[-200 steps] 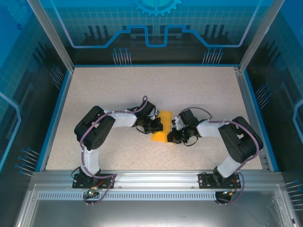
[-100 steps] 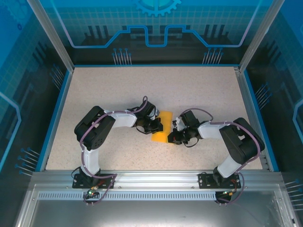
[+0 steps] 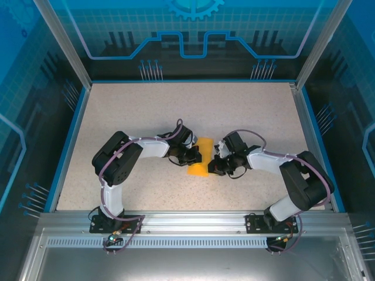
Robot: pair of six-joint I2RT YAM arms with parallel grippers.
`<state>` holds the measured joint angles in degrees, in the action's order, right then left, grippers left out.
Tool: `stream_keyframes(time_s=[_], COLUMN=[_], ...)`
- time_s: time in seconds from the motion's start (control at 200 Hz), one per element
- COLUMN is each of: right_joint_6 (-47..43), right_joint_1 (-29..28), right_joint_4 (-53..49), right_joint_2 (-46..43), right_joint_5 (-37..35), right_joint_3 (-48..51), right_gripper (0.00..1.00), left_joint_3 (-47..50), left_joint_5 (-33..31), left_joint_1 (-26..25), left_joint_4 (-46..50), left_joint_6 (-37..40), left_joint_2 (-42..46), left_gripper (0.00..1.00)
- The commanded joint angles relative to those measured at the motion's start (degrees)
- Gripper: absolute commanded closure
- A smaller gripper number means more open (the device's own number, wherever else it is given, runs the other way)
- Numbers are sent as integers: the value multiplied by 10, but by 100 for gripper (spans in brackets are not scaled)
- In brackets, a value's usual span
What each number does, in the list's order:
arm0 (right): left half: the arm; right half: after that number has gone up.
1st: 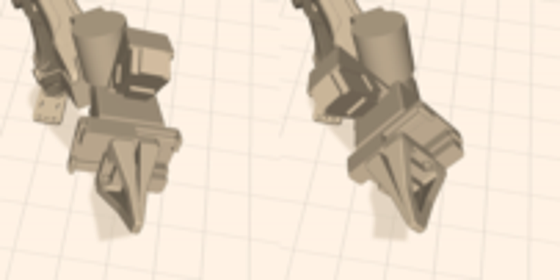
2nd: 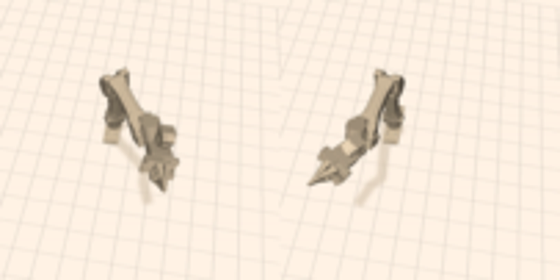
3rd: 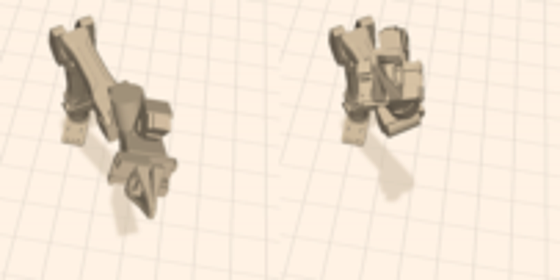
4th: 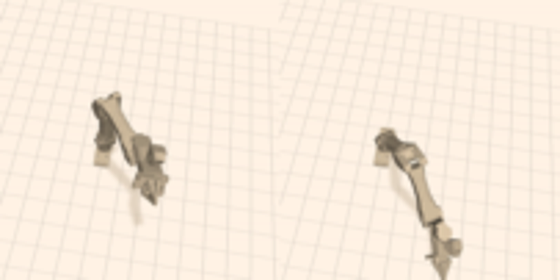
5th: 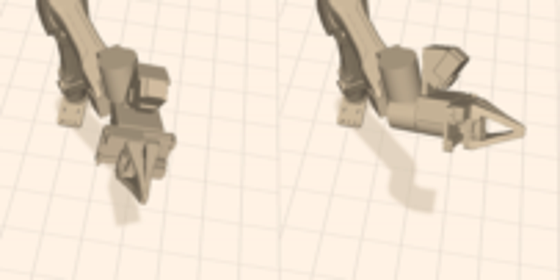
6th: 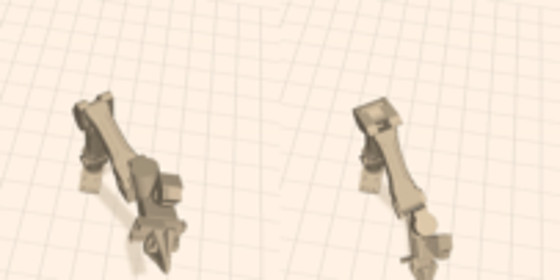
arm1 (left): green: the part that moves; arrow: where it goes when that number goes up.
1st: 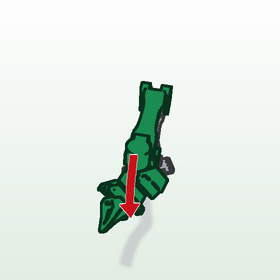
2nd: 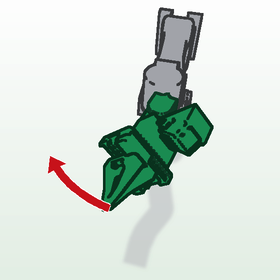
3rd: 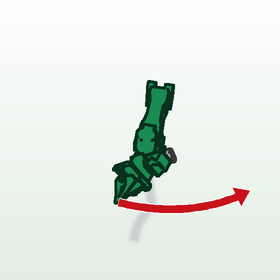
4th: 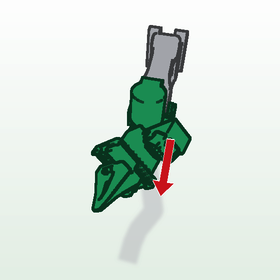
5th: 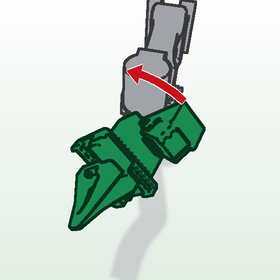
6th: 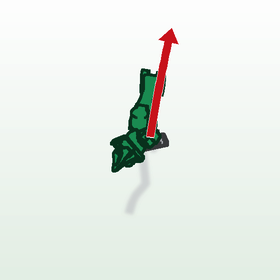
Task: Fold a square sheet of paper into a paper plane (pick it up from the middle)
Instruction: Fold the triangle a second time at the center of the table.
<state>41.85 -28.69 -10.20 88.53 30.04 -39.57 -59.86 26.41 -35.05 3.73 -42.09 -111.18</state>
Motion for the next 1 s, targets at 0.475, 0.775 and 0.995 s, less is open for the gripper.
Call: stream_keyframes(time_s=[0.475, 0.775, 0.995], right_joint_6=[22, 17, 16], right_joint_1=[-2, -1, -1], right_joint_4=[24, 15, 13], right_joint_2=[101, 89, 88], right_joint_5=[-41, -50, -51], right_joint_3=[20, 28, 29], right_gripper=[100, 100, 100], left_joint_3=[4, 8, 20], left_joint_5=[2, 7, -13], left_joint_1=[2, 2, 2], left_joint_4=[11, -5, -16], left_joint_6=[-9, -15, -13], left_joint_2=[41, 52, 24], left_gripper=[97, 92, 93])
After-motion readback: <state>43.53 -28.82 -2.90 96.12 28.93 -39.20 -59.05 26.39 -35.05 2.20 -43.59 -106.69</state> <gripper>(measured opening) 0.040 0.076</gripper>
